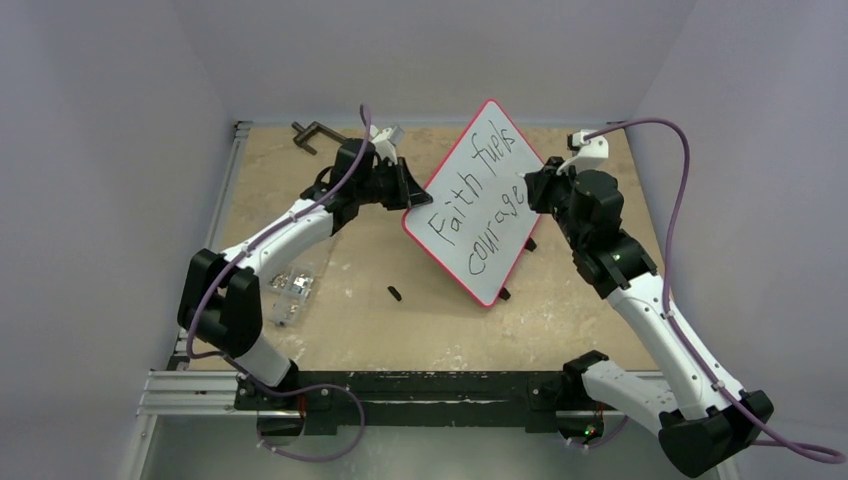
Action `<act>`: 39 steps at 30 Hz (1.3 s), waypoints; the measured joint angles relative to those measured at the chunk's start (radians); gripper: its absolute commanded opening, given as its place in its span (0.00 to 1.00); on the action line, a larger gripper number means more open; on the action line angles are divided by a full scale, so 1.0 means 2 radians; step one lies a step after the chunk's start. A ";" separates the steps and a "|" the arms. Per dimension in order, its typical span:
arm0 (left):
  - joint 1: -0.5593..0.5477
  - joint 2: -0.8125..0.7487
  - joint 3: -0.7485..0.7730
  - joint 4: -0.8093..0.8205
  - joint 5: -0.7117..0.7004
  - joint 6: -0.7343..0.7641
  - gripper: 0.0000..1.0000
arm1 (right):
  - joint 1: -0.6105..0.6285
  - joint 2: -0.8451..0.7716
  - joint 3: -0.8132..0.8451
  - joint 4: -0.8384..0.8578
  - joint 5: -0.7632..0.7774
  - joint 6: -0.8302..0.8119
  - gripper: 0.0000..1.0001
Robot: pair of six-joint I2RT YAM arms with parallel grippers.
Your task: Write a sentence on the whiteboard
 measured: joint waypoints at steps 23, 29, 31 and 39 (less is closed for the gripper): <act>-0.004 -0.028 -0.031 -0.023 0.034 0.033 0.00 | 0.000 0.005 0.000 -0.002 0.006 0.001 0.00; -0.009 0.002 -0.027 0.006 0.055 0.021 0.00 | 0.000 0.005 0.000 -0.002 0.007 0.001 0.00; -0.015 0.013 -0.016 0.009 0.057 0.021 0.00 | 0.000 0.005 0.000 -0.002 0.007 0.001 0.00; -0.025 0.033 0.002 0.007 0.065 0.023 0.04 | 0.000 0.005 -0.002 -0.002 0.010 0.001 0.00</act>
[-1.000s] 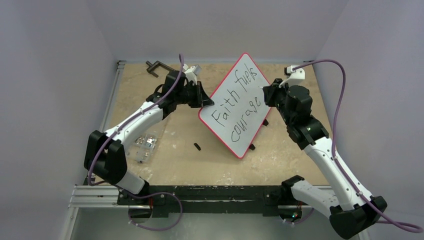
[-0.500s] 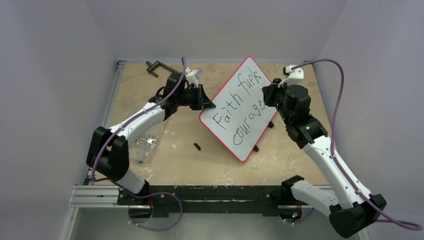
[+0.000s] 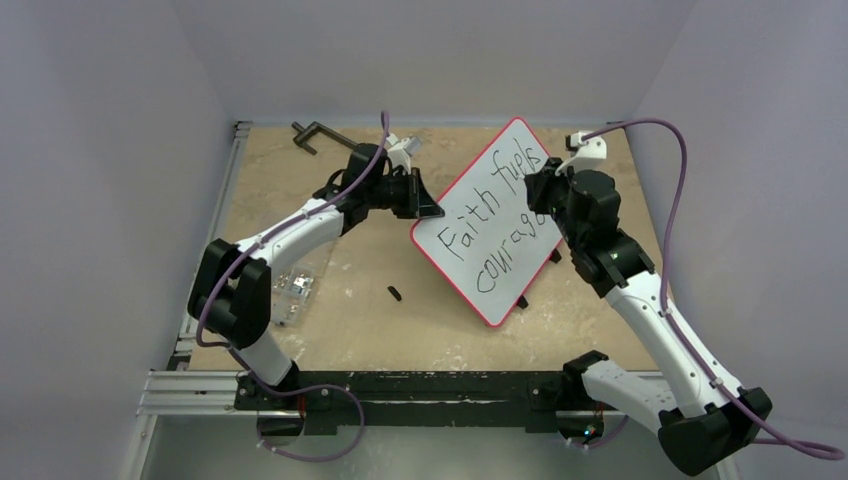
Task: Write a sentence on the whiteboard
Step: Write a sentence on the whiteboard, then close the whiteboard marker at the center of the board.
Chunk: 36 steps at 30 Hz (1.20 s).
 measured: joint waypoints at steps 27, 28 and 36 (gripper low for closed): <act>-0.019 -0.024 0.018 -0.120 -0.037 0.057 0.50 | 0.000 0.000 -0.002 0.000 0.005 0.000 0.00; -0.019 -0.025 0.022 -0.121 -0.038 0.058 0.51 | 0.000 0.000 -0.002 0.000 0.005 0.000 0.00; -0.019 -0.084 0.036 -0.168 -0.082 0.057 0.61 | 0.000 0.000 -0.002 0.000 0.005 0.000 0.00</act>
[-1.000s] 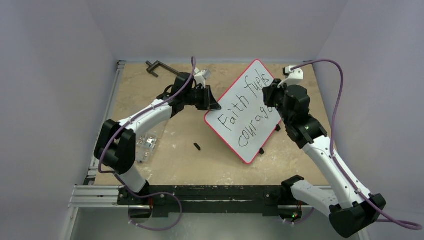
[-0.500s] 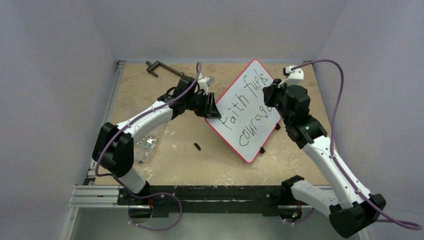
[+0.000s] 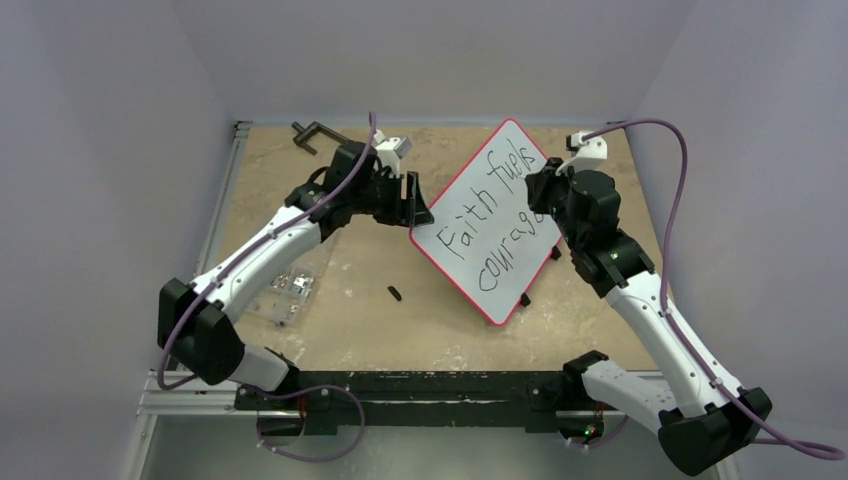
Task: Write a sentence on the whiteboard
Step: Close the whiteboard marker at the center of the board.
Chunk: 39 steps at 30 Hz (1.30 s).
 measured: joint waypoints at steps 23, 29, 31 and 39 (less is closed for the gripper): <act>0.000 -0.166 -0.241 -0.125 -0.219 -0.198 0.64 | 0.000 -0.004 0.000 0.000 -0.022 0.014 0.00; -0.001 -0.085 -0.244 -0.123 -0.231 -0.273 0.51 | 0.000 -0.010 0.000 0.000 -0.023 0.014 0.00; -0.003 -0.062 -0.241 -0.123 -0.234 -0.287 0.49 | 0.000 -0.011 0.000 0.000 -0.024 0.013 0.00; -0.023 0.002 -0.218 -0.112 -0.236 -0.331 0.49 | 0.000 -0.012 0.000 0.000 -0.024 0.013 0.00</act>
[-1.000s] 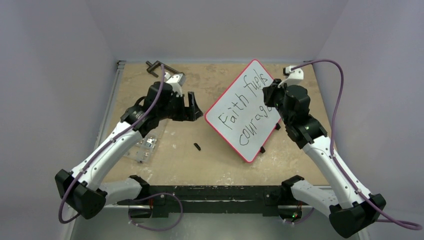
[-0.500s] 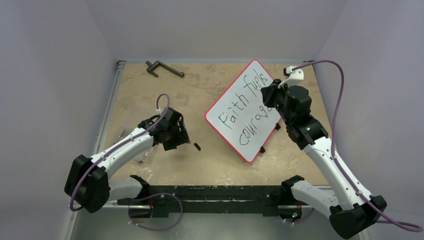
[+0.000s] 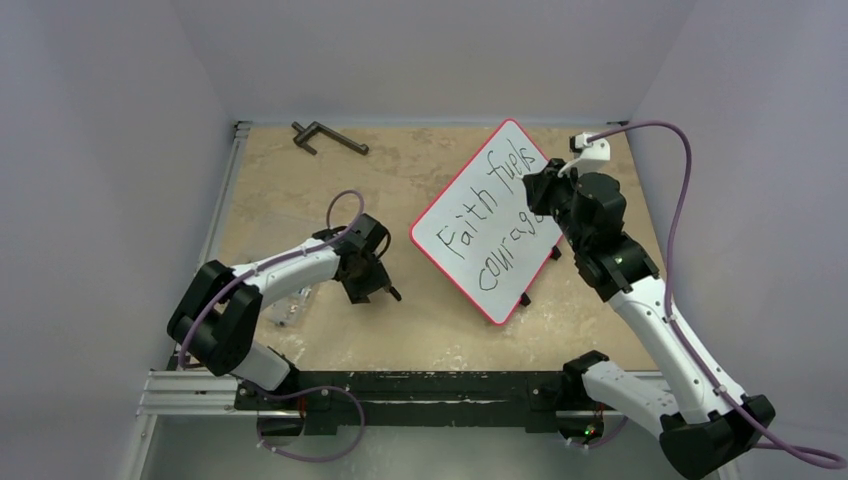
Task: Write a sentence on the whiteboard
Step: Close the whiteboard marker at the center of the board.
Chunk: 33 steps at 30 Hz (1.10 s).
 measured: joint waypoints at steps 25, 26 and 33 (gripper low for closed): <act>-0.024 0.087 0.056 0.032 -0.026 -0.055 0.05 | 0.000 -0.008 -0.019 0.004 -0.017 0.000 0.00; -0.024 0.088 0.056 0.035 -0.025 -0.056 0.00 | 0.000 -0.008 -0.020 0.004 -0.017 0.000 0.00; -0.024 0.083 0.048 0.059 -0.020 -0.054 0.00 | 0.000 -0.008 -0.025 0.005 -0.019 0.000 0.00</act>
